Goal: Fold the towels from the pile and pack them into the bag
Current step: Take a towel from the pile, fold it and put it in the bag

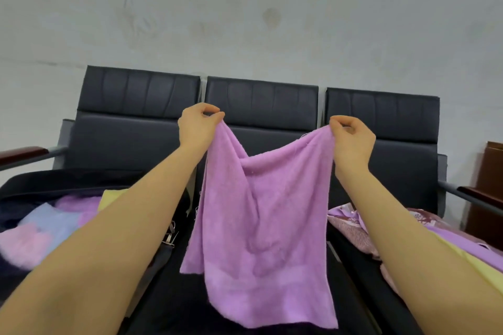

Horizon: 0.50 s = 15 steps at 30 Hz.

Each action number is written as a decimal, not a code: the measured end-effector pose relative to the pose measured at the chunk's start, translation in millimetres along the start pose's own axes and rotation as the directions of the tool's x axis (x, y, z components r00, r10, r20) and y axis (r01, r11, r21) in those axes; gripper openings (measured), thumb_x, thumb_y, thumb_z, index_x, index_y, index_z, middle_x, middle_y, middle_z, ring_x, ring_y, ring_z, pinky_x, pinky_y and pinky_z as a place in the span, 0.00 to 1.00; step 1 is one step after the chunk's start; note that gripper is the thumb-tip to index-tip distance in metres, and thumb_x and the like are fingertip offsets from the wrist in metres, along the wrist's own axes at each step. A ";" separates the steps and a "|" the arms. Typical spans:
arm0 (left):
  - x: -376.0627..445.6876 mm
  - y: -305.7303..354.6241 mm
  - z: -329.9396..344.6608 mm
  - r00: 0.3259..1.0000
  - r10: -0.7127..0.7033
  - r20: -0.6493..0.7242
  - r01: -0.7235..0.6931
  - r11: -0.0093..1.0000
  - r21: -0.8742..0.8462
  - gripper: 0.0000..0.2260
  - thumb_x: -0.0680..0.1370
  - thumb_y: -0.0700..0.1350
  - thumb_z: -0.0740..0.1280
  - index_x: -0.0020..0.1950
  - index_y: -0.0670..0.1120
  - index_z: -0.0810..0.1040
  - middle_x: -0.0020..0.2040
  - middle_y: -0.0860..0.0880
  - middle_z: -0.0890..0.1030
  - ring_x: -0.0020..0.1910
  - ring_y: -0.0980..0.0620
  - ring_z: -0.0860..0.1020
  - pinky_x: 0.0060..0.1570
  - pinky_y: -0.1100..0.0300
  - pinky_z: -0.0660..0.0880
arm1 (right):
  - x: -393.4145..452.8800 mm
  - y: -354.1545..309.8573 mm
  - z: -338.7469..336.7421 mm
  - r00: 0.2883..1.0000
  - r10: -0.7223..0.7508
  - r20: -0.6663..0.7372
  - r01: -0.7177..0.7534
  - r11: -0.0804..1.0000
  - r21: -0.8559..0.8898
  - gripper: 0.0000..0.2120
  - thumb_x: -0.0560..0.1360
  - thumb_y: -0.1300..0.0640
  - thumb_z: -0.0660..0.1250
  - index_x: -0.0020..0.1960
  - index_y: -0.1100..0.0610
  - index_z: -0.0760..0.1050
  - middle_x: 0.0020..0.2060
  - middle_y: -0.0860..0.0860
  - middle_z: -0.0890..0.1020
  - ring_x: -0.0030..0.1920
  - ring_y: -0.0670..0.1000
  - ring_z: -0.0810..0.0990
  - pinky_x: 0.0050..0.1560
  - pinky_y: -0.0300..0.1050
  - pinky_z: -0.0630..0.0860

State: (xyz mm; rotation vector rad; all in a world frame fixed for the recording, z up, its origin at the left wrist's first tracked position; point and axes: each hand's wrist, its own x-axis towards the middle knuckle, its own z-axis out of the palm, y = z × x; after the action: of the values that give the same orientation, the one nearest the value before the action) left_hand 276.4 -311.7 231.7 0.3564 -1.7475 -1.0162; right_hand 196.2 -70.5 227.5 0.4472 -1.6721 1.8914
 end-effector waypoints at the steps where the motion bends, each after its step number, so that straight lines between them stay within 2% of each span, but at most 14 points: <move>1: 1.5 2.7 0.3 1.000 -0.029 -0.005 0.029 0.999 -0.038 0.05 0.77 0.43 0.68 0.51 0.47 0.82 0.48 0.53 0.80 0.49 0.55 0.77 0.49 0.64 0.72 | 1.4 -0.3 -0.1 1.000 0.007 -0.009 -0.007 1.000 0.008 0.05 0.77 0.60 0.66 0.49 0.53 0.79 0.43 0.46 0.81 0.47 0.46 0.80 0.52 0.40 0.77; 3: 4.8 5.0 0.5 0.993 -0.119 0.016 0.120 0.980 -0.158 0.07 0.77 0.40 0.68 0.53 0.46 0.82 0.50 0.52 0.80 0.52 0.54 0.77 0.52 0.63 0.72 | 3.5 1.2 -1.9 0.999 0.025 -0.031 -0.024 0.999 0.021 0.06 0.77 0.61 0.65 0.50 0.54 0.80 0.45 0.46 0.82 0.46 0.44 0.80 0.52 0.39 0.76; 6: 7.9 8.3 -3.6 0.973 -0.187 0.133 0.217 0.940 -0.262 0.16 0.75 0.33 0.67 0.62 0.43 0.79 0.61 0.47 0.78 0.60 0.50 0.74 0.62 0.58 0.71 | 3.4 0.8 -6.7 0.998 0.052 -0.041 -0.049 0.996 0.079 0.11 0.76 0.64 0.64 0.58 0.57 0.79 0.50 0.49 0.81 0.48 0.44 0.79 0.50 0.34 0.75; 8: 11.1 9.3 -5.3 0.971 -0.156 0.180 0.189 0.964 -0.188 0.23 0.74 0.30 0.64 0.69 0.41 0.73 0.68 0.46 0.72 0.68 0.47 0.70 0.67 0.55 0.67 | 2.9 -0.5 -10.9 1.000 0.021 -0.018 -0.020 0.995 0.095 0.18 0.76 0.67 0.63 0.64 0.57 0.75 0.57 0.50 0.79 0.57 0.47 0.77 0.58 0.38 0.73; 10: 12.2 10.6 -7.0 0.980 -0.086 0.179 0.095 0.995 -0.040 0.25 0.75 0.29 0.60 0.72 0.40 0.67 0.72 0.45 0.68 0.71 0.46 0.66 0.67 0.58 0.65 | 4.2 -1.2 -14.6 0.999 -0.032 -0.003 0.032 0.998 0.052 0.23 0.76 0.69 0.61 0.68 0.55 0.71 0.64 0.49 0.74 0.62 0.45 0.71 0.63 0.38 0.67; 12: 12.3 11.3 -9.0 0.988 0.019 0.153 -0.033 0.996 0.084 0.20 0.76 0.30 0.58 0.67 0.38 0.73 0.66 0.41 0.75 0.66 0.42 0.72 0.62 0.57 0.70 | 5.3 -1.6 -17.6 0.997 -0.071 -0.026 0.071 0.997 0.004 0.24 0.75 0.70 0.59 0.69 0.53 0.70 0.65 0.49 0.72 0.62 0.43 0.69 0.62 0.36 0.65; 13: 11.8 10.6 -10.5 0.988 0.077 0.132 -0.095 0.986 0.135 0.16 0.76 0.31 0.57 0.60 0.38 0.79 0.56 0.40 0.80 0.57 0.40 0.77 0.55 0.57 0.74 | 4.9 -2.3 -19.2 0.995 -0.081 -0.051 0.080 0.997 -0.019 0.22 0.76 0.69 0.59 0.67 0.54 0.71 0.64 0.50 0.73 0.61 0.44 0.70 0.61 0.36 0.66; 14: 11.3 9.7 -11.7 0.987 0.121 0.110 -0.139 0.974 0.177 0.15 0.77 0.32 0.57 0.52 0.41 0.82 0.47 0.43 0.81 0.48 0.43 0.78 0.45 0.61 0.74 | 4.2 -2.7 -20.9 0.993 -0.094 -0.077 0.090 0.995 -0.050 0.19 0.76 0.68 0.59 0.65 0.56 0.73 0.62 0.52 0.75 0.59 0.47 0.73 0.58 0.38 0.69; 15: 11.6 7.4 -12.5 0.984 0.149 0.093 -0.166 0.963 0.212 0.15 0.78 0.34 0.58 0.50 0.44 0.83 0.43 0.47 0.81 0.44 0.47 0.77 0.42 0.62 0.72 | 3.0 -2.9 -22.5 0.989 -0.108 -0.097 0.099 0.991 -0.090 0.15 0.77 0.67 0.60 0.60 0.59 0.76 0.57 0.56 0.78 0.56 0.51 0.77 0.55 0.41 0.73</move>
State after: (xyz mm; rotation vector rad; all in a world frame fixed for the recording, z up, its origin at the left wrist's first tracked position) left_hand 284.2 -320.6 246.0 0.3136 -1.9307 -0.7334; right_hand 198.3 -47.7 227.9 0.3896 -1.6242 1.7322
